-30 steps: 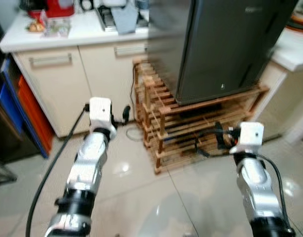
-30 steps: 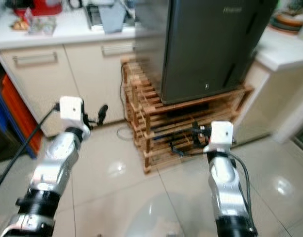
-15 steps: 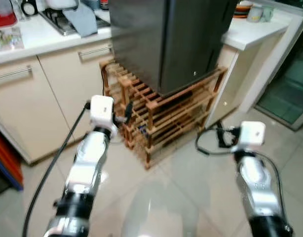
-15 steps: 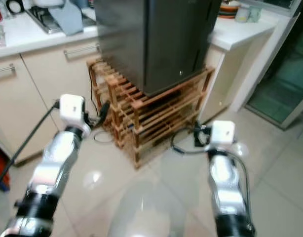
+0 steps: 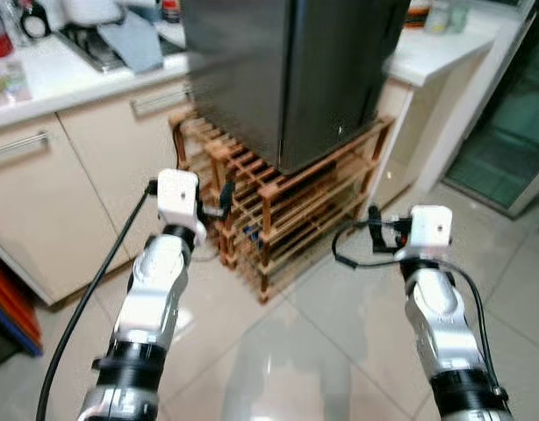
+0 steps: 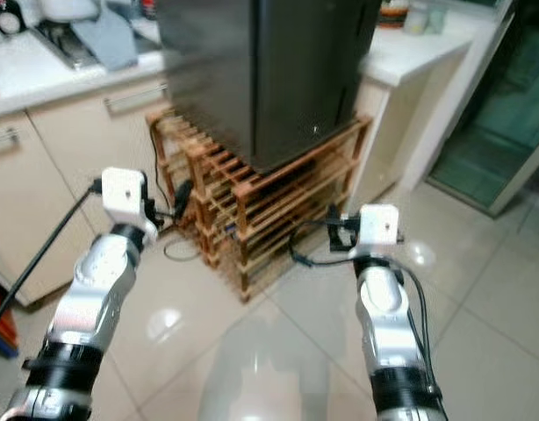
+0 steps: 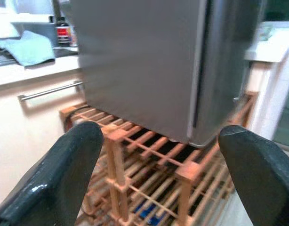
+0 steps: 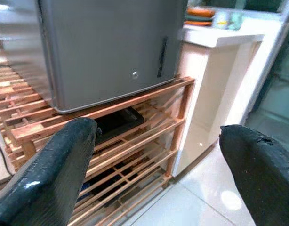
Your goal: Restocking fridge
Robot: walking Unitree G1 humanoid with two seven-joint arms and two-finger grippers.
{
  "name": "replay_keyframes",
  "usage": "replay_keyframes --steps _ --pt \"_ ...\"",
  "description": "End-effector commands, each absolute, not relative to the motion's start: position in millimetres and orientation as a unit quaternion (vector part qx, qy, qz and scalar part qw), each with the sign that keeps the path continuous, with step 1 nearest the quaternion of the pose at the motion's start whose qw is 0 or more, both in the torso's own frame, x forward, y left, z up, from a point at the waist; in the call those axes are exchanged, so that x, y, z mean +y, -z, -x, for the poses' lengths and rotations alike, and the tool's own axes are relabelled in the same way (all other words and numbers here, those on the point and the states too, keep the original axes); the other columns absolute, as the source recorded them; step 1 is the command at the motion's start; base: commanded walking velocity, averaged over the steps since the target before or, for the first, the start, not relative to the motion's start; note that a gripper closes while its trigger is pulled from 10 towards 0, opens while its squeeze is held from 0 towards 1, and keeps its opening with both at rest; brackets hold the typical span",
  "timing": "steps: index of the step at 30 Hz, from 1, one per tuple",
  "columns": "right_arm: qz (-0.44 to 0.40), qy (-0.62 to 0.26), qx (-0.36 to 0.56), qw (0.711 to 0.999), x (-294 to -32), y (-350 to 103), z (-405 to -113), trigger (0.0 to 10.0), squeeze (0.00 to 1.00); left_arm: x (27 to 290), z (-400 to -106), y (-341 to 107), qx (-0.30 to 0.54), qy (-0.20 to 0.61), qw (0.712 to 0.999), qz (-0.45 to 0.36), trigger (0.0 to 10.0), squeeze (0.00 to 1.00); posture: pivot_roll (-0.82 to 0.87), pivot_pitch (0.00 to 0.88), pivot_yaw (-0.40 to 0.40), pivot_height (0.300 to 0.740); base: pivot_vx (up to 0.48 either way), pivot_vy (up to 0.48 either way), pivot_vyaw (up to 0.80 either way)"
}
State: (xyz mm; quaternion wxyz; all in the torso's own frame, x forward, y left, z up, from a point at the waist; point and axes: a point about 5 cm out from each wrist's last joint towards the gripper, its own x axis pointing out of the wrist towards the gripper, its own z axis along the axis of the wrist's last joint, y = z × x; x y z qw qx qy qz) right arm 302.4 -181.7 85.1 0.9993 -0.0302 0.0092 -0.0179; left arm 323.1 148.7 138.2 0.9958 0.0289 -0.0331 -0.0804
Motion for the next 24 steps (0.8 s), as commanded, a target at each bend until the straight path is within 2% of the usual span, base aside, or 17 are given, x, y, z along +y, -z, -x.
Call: replay_keyframes --steps 1,5,7,16,19,24 --pt "0.033 0.01 0.003 0.999 -176.3 -89.9 -306.9 10.0 0.0 148.6 -324.3 -144.4 -0.041 0.084 0.995 -0.028 10.0 0.0 -0.08 0.0 0.024 0.74 0.458 0.0 -0.5" --pt "0.036 0.009 0.008 0.999 -177.5 -87.0 -304.6 10.0 0.0 147.1 -324.3 -142.6 -0.038 0.08 0.996 -0.017 10.0 0.0 -0.09 0.0 0.013 0.74 0.438 0.0 -0.79" --pt "0.037 0.01 0.01 0.999 -178.7 -85.3 -303.6 10.0 0.0 146.3 -325.0 -141.5 -0.036 0.076 0.996 -0.008 10.0 0.0 -0.09 0.0 0.007 0.74 0.289 0.382 -0.79" --pt "0.036 0.0 0.007 0.999 -177.3 -86.9 -307.2 10.0 0.0 147.2 -326.3 -145.1 -0.042 0.071 0.997 -0.008 10.0 0.0 -0.08 0.0 -0.008 0.74 0.0 0.469 -0.79" --pt "0.034 0.001 0.002 0.999 -177.0 -88.3 -307.1 10.0 0.0 145.8 -326.4 -145.1 -0.041 0.075 0.996 -0.009 10.0 0.0 -0.08 0.0 -0.005 0.74 0.0 0.465 0.0" --pt "0.024 0.018 -0.013 0.999 -179.6 -94.0 -308.7 10.0 0.0 138.4 -326.6 -143.9 -0.038 0.082 0.996 -0.012 10.0 0.0 -0.07 0.0 0.0 0.74 0.0 0.0 0.0"
